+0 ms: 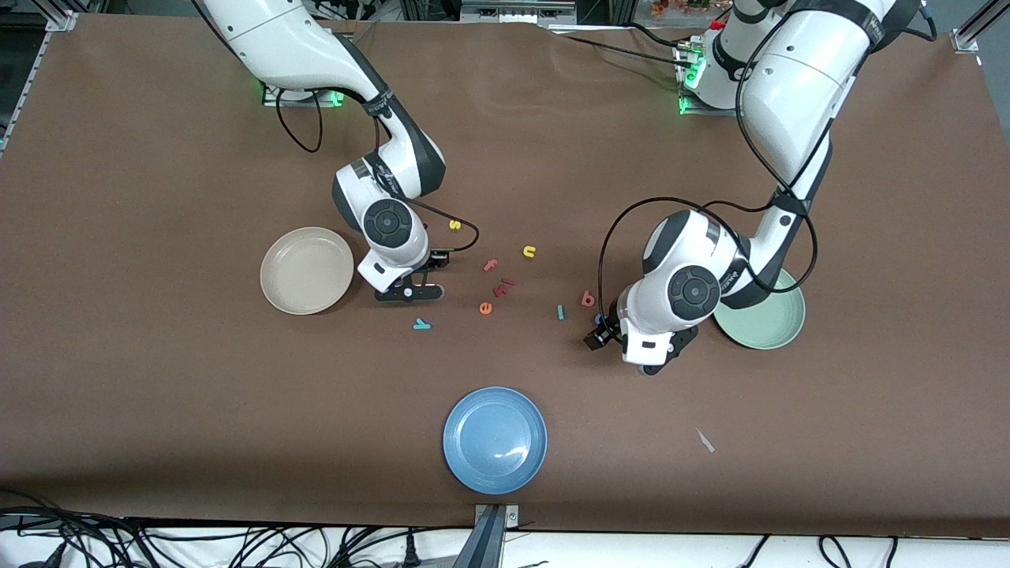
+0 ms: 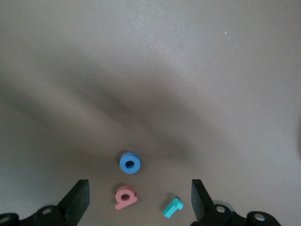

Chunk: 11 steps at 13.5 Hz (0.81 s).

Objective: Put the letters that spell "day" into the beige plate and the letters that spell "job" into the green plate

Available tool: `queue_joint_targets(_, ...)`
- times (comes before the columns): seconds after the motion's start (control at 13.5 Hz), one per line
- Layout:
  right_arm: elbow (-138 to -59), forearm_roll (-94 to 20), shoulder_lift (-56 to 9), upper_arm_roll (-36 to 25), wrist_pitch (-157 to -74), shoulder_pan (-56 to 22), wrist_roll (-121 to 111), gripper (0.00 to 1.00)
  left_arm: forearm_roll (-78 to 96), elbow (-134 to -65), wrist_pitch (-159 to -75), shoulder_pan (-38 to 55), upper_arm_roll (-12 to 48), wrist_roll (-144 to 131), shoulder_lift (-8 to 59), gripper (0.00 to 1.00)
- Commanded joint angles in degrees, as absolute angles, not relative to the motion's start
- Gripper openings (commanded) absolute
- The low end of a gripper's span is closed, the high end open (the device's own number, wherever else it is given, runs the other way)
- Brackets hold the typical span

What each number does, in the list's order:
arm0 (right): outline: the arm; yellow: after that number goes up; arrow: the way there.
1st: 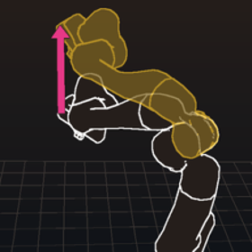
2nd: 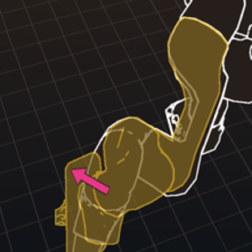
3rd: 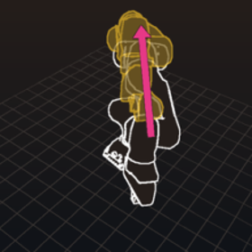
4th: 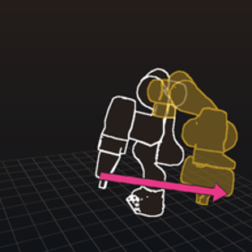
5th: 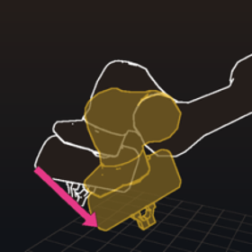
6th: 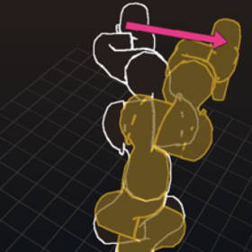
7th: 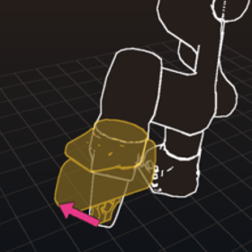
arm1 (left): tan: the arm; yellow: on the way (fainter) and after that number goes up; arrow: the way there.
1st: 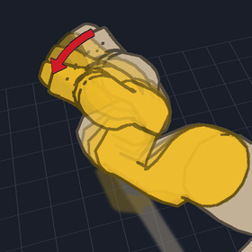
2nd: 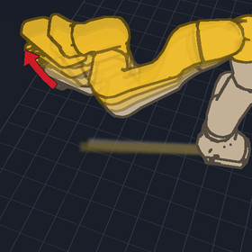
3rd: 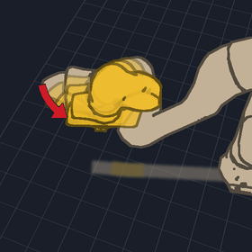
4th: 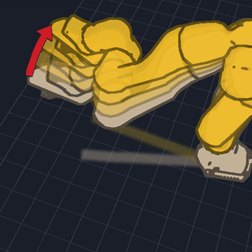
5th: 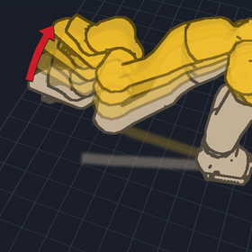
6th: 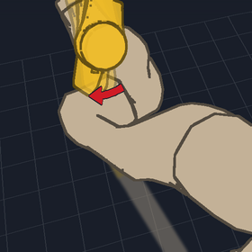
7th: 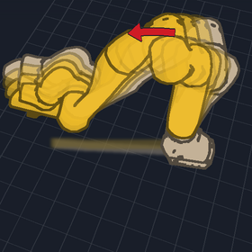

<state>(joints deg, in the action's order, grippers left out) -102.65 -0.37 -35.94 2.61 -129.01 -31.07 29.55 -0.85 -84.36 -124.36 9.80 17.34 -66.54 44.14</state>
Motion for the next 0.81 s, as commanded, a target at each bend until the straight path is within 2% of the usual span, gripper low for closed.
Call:
queue_joint_targets(0.0, -103.36, -0.18, -36.39, 2.2, -131.22, -31.9, 30.41, 0.54, 0.79, -90.59, -132.59, 9.67, 16.96, -67.67, 43.33, 0.87)
queue_joint_targets(0.07, -103.36, -0.18, -36.56, 2.2, -131.22, -31.9, 30.41, 0.54, 0.79, -92.62, -135.5, 9.84, 16.96, -67.85, 43.33, 0.87)
queue_joint_targets(0.3, -103.45, -0.79, -37.09, 2.29, -131.84, -32.34, 30.59, 0.54, 0.62, -93.51, -136.32, 10.19, 16.79, -67.94, 43.42, 0.85)
queue_joint_targets(0.44, -103.45, -1.05, -37.09, 2.28, -131.66, -32.34, 30.67, 0.5, 0.62, -94.3, -136.32, 10.2, 16.79, -68.12, 43.42, 0.6)
queue_joint_targets(0.59, -103.45, -1.14, -37.18, 2.2, -131.75, -32.78, 31.98, 0.5, 0.53, -94.83, -135.8, 10.37, 16.79, -68.03, 43.42, 0.47)
queue_joint_targets(0.66, -103.62, -1.14, -37.18, 2.28, -131.75, -33.04, 32.25, 0.46, 0.35, -94.83, -135.7, 10.55, 16.79, -67.94, 43.42, 0.42)
queue_joint_targets(0.74, -103.8, -1.14, -37.18, 2.29, -131.75, -33.05, 32.26, 0.4, 0.09, -94.83, -135.62, 10.89, 16.79, -67.94, 43.42, 0.42)
